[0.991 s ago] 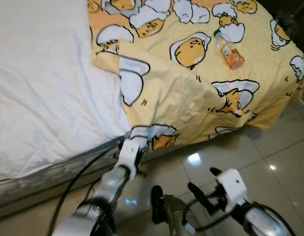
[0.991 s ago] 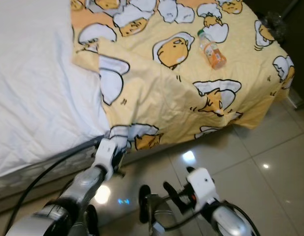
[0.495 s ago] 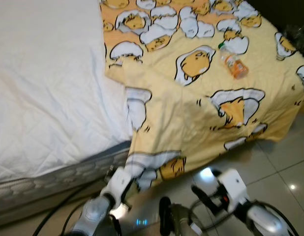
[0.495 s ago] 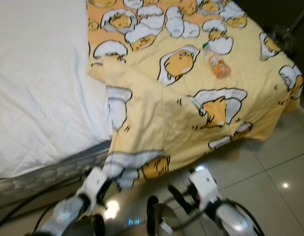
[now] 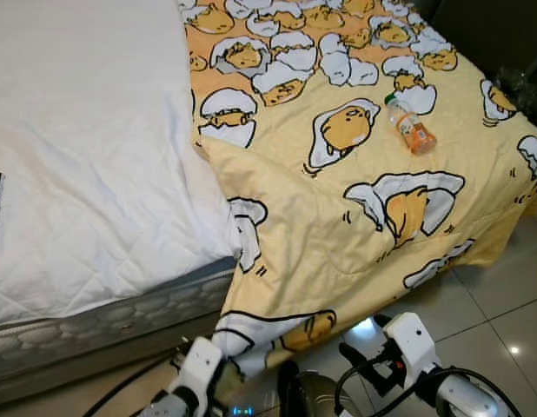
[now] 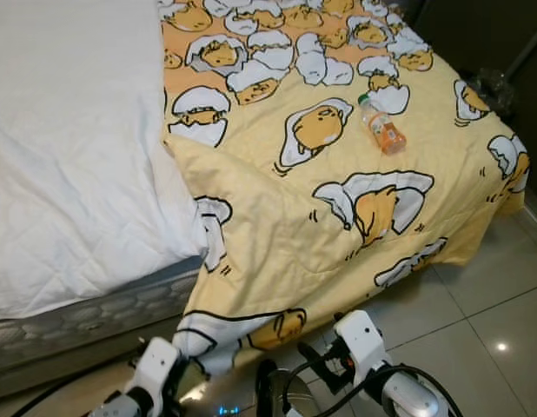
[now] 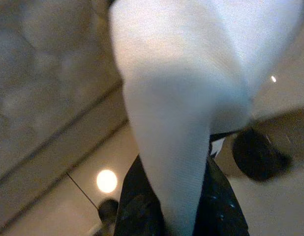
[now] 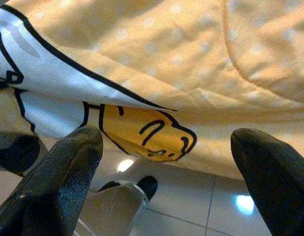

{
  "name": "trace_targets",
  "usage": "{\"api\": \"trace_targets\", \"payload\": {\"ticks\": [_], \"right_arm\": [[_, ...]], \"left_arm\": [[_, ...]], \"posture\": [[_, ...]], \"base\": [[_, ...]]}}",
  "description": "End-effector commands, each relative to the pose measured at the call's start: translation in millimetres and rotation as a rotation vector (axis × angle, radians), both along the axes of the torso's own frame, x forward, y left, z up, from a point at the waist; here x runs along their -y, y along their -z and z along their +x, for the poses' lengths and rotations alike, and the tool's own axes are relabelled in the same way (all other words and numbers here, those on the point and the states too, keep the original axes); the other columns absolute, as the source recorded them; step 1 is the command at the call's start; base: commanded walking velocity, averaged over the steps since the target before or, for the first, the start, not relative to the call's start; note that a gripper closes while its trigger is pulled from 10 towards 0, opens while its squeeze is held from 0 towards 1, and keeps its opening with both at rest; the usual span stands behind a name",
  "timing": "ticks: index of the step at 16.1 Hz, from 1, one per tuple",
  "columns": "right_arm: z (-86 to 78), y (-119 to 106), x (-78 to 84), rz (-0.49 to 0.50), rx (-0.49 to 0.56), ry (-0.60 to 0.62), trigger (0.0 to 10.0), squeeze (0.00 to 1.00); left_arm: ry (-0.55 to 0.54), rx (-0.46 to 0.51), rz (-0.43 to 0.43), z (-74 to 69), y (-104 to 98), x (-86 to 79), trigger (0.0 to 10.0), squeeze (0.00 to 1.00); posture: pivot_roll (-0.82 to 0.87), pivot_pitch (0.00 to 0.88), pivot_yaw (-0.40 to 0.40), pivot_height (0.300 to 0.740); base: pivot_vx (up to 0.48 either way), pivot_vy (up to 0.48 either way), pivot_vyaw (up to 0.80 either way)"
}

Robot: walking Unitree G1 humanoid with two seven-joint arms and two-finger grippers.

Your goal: Clean up the room

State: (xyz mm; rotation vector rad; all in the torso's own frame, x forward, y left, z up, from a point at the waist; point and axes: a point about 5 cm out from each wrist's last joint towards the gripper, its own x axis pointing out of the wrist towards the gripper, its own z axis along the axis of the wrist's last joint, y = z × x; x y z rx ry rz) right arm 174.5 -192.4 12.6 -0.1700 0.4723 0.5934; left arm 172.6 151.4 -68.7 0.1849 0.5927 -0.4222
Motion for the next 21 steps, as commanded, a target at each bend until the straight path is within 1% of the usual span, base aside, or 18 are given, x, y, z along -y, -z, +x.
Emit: {"api": "trace_targets", "payload": {"ticks": [1, 3, 7, 11, 14, 18, 19, 21], "right_arm": [[0.2, 2, 0.4, -0.004, -0.004, -0.013, 10.0, 0.0], [4.8, 1, -0.4, -0.004, 0.004, -0.017, 10.0, 0.0], [5.9, 2, 0.3, -0.006, 0.006, -0.02, 10.0, 0.0], [7.3, 4, 0.4, -0.007, 0.008, -0.03, 10.0, 0.0], [6.4, 5, 0.0, -0.009, 0.005, -0.037, 10.0, 0.0], [4.7, 5, 0.3, -0.007, 0.0, -0.042, 10.0, 0.0], [4.4, 5, 0.5, -0.006, -0.001, -0.042, 10.0, 0.0], [3.4, 6, 1.8, 0.002, -0.009, -0.031, 10.0, 0.0]], "left_arm": [[-0.03, 0.034, -0.016, 8.2, -5, 3.0, 10.0, 0.0], [-0.067, 0.058, -0.019, 14.2, -8, 2.2, 10.0, 0.0], [-0.088, 0.055, 0.001, 14.4, -8, -0.8, 10.0, 0.0], [-0.116, 0.075, 0.007, 20.0, -10, 1.2, 10.0, 0.0], [-0.141, 0.073, 0.018, 19.6, -9, 0.1, 10.0, 0.0], [-0.148, 0.058, 0.023, 17.7, -7, 1.6, 10.0, 0.0], [-0.153, 0.066, 0.019, 17.6, -8, 2.0, 10.0, 0.0], [-0.134, 0.064, 0.045, 17.7, -7, 4.0, 10.0, 0.0]], "posture": [[-0.17, 0.125, -0.06, 0.736], [-0.17, 0.115, -0.06, 0.736], [-0.17, 0.11, -0.059, 0.736], [-0.17, 0.102, -0.066, 0.736], [-0.17, 0.106, -0.07, 0.736], [-0.17, 0.114, -0.073, 0.736], [-0.17, 0.115, -0.073, 0.736], [-0.17, 0.119, -0.076, 0.736]], "base": [[0.0, 0.0, 0.0], [0.0, 0.0, 0.0], [0.0, 0.0, 0.0], [0.0, 0.0, 0.0], [0.0, 0.0, 0.0], [-0.41, 0.0, 0.0], [0.0, 0.0, 0.0], [0.0, 0.0, 0.0]]}}
